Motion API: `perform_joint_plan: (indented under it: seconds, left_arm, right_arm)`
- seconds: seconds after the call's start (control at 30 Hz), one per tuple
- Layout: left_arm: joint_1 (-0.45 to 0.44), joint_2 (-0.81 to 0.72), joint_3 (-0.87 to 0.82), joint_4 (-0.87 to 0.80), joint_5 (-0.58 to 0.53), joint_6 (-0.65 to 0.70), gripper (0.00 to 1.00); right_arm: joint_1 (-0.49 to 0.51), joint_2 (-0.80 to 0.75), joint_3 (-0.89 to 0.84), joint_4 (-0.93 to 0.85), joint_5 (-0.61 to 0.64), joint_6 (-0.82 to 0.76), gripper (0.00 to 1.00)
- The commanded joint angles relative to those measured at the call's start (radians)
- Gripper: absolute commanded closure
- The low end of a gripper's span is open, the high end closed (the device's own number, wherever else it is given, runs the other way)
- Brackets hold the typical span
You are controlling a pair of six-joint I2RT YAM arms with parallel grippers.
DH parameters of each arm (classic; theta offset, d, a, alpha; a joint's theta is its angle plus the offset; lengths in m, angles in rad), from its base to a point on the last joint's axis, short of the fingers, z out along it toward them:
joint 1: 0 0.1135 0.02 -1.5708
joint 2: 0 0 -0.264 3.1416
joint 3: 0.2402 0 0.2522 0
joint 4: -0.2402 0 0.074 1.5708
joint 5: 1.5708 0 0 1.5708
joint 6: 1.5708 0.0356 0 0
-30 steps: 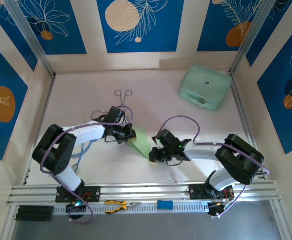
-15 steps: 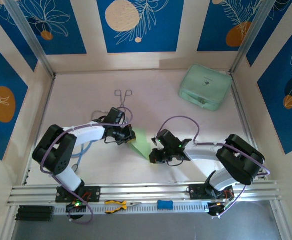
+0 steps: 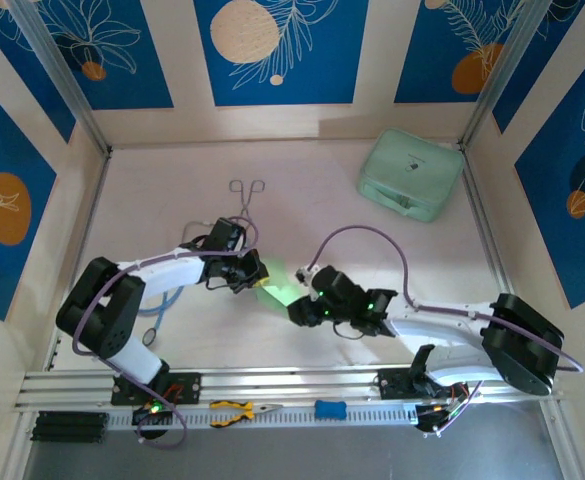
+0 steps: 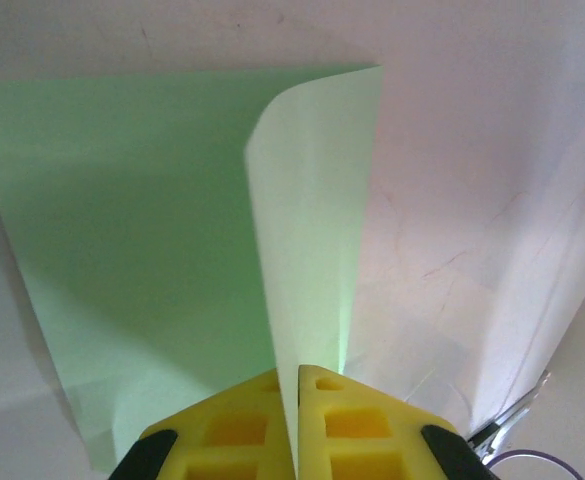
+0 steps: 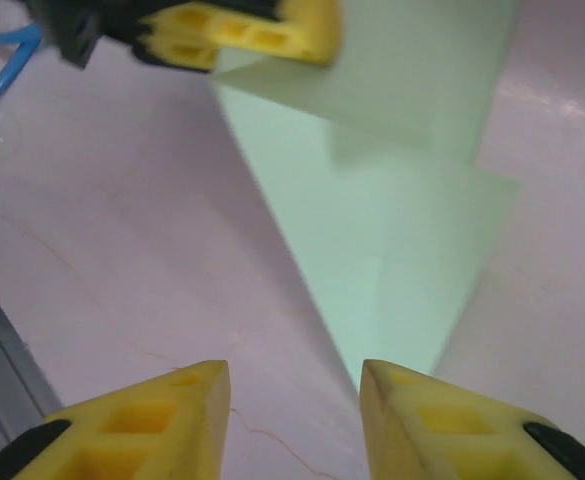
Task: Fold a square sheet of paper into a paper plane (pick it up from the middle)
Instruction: Fourth fold the wing at the center of the table.
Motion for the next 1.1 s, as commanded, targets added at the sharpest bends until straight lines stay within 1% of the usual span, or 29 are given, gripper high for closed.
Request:
perform_joint_plan:
  seconds: [0.0, 0.07, 0.23, 0.33, 0.47, 0.53, 0.67, 0.77, 0.9, 1.07]
  left_arm:
    - [0.006, -0.027, 0.001, -0.026, -0.012, -0.029, 0.99]
    - [0.005, -0.026, 0.008, -0.035, -0.015, -0.024, 0.98]
    - [0.005, -0.018, 0.012, -0.034, -0.005, -0.027, 0.98]
    - [0.006, -0.020, 0.015, -0.036, -0.007, -0.024, 0.97]
    - [0.005, -0.021, 0.022, -0.049, -0.011, -0.017, 0.97]
    - [0.006, -0.021, 0.022, -0.050, -0.010, -0.016, 0.97]
    - [0.006, -0.021, 0.025, -0.052, -0.011, -0.014, 0.96]
    - [0.006, -0.021, 0.027, -0.053, -0.013, -0.012, 0.95]
    - [0.006, -0.026, 0.029, -0.062, -0.016, -0.011, 0.94]
    - [0.005, -0.029, 0.030, -0.067, -0.019, -0.010, 0.92]
  right_arm:
    - [0.096, 0.058, -0.013, 0.101, 0.264, -0.219, 0.54]
    - [0.138, 0.109, 0.010, 0.131, 0.348, -0.291, 0.52]
    - [0.169, 0.231, 0.072, 0.174, 0.430, -0.399, 0.52]
    - [0.172, 0.298, 0.110, 0.172, 0.462, -0.426, 0.52]
    - [0.174, 0.353, 0.135, 0.157, 0.513, -0.404, 0.56]
    - [0.177, 0.361, 0.136, 0.152, 0.515, -0.389, 0.58]
    - [0.179, 0.360, 0.132, 0.155, 0.494, -0.359, 0.69]
    - [0.180, 0.361, 0.133, 0.147, 0.493, -0.334, 0.74]
    - [0.179, 0.366, 0.132, 0.139, 0.484, -0.305, 0.78]
    - [0.174, 0.371, 0.134, 0.135, 0.486, -0.280, 0.78]
